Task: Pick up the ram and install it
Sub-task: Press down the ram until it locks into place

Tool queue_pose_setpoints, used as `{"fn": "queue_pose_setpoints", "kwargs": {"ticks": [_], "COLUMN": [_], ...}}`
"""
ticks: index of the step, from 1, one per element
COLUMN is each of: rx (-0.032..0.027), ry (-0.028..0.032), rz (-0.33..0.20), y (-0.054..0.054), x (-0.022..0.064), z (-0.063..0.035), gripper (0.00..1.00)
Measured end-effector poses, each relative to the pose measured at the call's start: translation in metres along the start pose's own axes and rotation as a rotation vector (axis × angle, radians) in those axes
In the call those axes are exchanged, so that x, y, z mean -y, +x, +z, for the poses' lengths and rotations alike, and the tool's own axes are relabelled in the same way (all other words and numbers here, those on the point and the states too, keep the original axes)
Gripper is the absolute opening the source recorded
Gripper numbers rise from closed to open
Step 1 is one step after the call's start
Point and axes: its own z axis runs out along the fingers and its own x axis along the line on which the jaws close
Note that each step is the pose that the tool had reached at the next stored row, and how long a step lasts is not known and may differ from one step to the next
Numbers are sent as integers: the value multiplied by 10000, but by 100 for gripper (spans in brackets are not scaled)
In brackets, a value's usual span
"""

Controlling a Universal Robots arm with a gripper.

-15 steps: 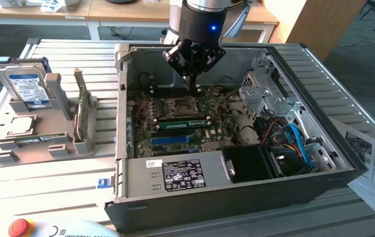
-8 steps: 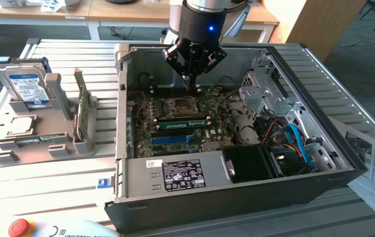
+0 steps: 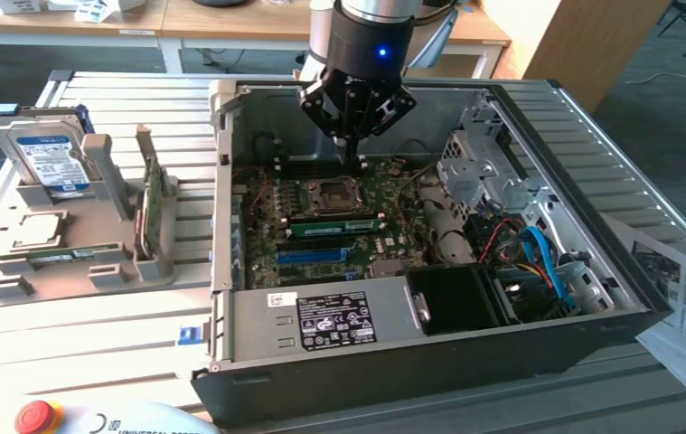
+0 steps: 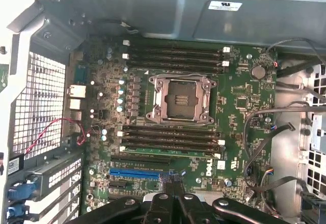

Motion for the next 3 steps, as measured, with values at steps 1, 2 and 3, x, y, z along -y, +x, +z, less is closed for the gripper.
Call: {"fn": "queue_pose_setpoints", "kwargs": {"ticks": [1, 2, 3], "rx": [1, 0, 0], "ry": [0, 0, 0], "rz": [0, 0, 0], "y": [0, 0, 0], "x": [0, 0, 0], "z": [0, 0, 0], "gripper": [10, 10, 10]}}
